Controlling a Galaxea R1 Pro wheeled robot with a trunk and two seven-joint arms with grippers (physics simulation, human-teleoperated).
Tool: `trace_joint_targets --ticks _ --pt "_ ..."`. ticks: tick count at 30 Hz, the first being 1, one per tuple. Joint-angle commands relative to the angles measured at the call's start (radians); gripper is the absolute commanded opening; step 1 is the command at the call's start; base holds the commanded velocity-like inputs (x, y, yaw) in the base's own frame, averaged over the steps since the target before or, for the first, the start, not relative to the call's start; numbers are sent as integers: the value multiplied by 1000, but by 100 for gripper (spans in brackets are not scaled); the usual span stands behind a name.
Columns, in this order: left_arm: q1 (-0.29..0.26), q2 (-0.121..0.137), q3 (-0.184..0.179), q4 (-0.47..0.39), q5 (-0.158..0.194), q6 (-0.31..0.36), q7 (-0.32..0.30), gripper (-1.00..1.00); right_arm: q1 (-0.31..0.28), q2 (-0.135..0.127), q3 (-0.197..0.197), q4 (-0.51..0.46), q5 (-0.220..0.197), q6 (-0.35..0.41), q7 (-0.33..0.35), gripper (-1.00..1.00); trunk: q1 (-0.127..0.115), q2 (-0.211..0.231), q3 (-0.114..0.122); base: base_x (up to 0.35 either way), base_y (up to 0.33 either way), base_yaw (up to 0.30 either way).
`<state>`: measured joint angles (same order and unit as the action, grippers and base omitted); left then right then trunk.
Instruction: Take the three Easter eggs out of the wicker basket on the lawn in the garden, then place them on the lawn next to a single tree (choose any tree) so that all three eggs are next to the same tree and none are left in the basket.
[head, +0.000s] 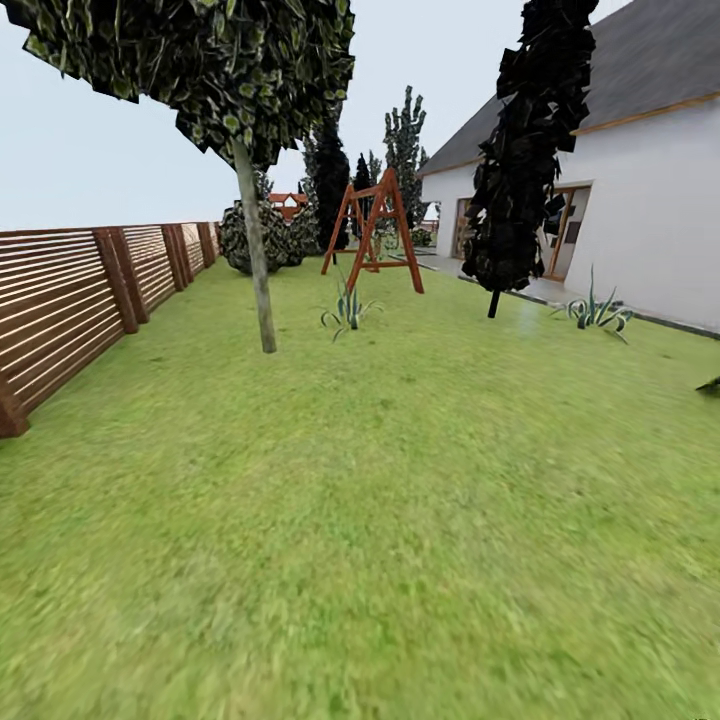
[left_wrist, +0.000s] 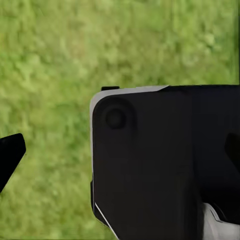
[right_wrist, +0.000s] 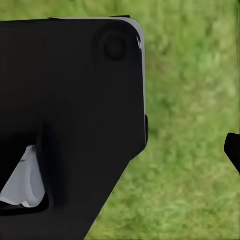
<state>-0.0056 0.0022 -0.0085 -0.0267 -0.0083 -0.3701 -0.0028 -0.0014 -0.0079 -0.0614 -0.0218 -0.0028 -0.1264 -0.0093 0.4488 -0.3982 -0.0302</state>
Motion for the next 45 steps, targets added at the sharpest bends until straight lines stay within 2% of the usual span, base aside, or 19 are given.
trace_joint_targets --ticks 1,8,23,45 --pt "-1 0 -1 0 -1 -3 0 100 0 0 -6 -1 0 -3 -1 100 1 -2 -1 330 0 -256" --pt "-1 1 -1 0 -1 -4 0 100 0 1 -1 -1 2 -3 0 100 1 -2 2 330 0 -147" --pt "-1 1 -1 -1 0 -4 0 100 0 1 2 0 7 -2 0 100 1 -2 0 321 0 -16" --pt "-1 1 -1 0 -5 -24 0 100 0 -4 -3 0 1 -2 0 100 1 -2 -34 28 0 -25"
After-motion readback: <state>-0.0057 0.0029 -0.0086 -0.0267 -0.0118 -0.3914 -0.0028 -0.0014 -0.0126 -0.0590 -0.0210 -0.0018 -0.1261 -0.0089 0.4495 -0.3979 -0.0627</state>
